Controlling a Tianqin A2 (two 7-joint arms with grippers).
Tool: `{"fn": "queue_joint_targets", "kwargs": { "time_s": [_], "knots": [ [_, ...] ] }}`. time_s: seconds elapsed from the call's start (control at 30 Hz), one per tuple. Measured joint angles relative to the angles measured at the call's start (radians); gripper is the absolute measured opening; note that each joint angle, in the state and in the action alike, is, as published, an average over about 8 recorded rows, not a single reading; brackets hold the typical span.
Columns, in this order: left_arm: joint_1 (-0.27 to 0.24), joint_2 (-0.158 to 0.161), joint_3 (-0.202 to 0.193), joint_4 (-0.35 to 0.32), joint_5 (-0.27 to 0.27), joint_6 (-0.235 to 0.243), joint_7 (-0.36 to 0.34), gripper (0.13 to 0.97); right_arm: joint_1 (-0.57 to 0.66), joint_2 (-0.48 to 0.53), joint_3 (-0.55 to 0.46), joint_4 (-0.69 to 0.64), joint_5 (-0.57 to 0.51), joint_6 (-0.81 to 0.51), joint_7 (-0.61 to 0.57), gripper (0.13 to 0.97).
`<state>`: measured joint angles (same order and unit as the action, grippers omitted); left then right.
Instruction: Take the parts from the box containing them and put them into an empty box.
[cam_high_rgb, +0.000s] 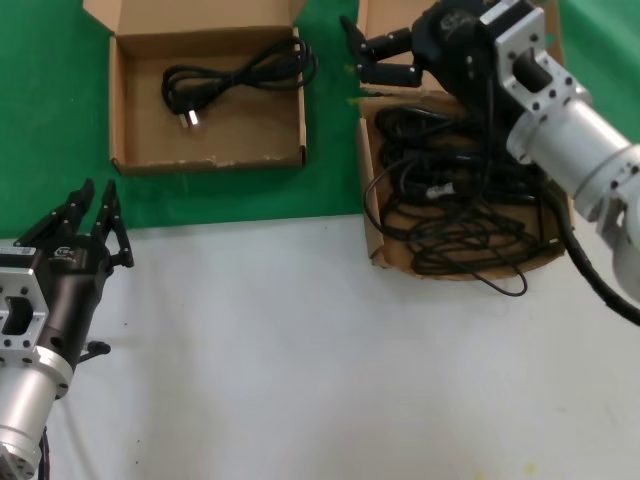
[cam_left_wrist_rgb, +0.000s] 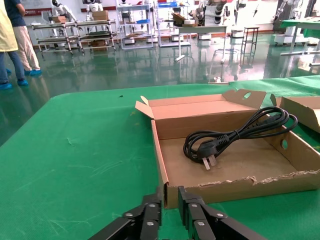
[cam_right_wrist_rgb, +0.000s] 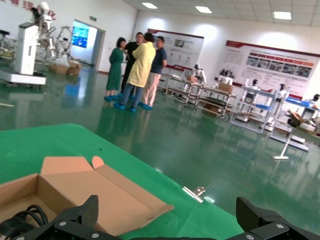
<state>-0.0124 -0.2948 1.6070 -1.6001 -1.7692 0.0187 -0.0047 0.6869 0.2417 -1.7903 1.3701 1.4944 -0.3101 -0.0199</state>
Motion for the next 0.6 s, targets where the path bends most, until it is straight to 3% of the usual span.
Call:
{"fn": "queue_joint_targets", "kwargs": {
  "time_s": [0.27,0.6],
  "knots": [
    [0.001,-0.001,-0.001,0.000,-0.003,-0.002,0.001,0.246,-0.072,0.006,0.020,0.024,0.032,0.033,0.002,0.966],
    [0.003,-0.001,-0.002,0.000,-0.008,-0.005,0.001,0.419,-0.170,0.014,0.047,0.057,0.076,0.077,0.005,0.966]
  ]
}}
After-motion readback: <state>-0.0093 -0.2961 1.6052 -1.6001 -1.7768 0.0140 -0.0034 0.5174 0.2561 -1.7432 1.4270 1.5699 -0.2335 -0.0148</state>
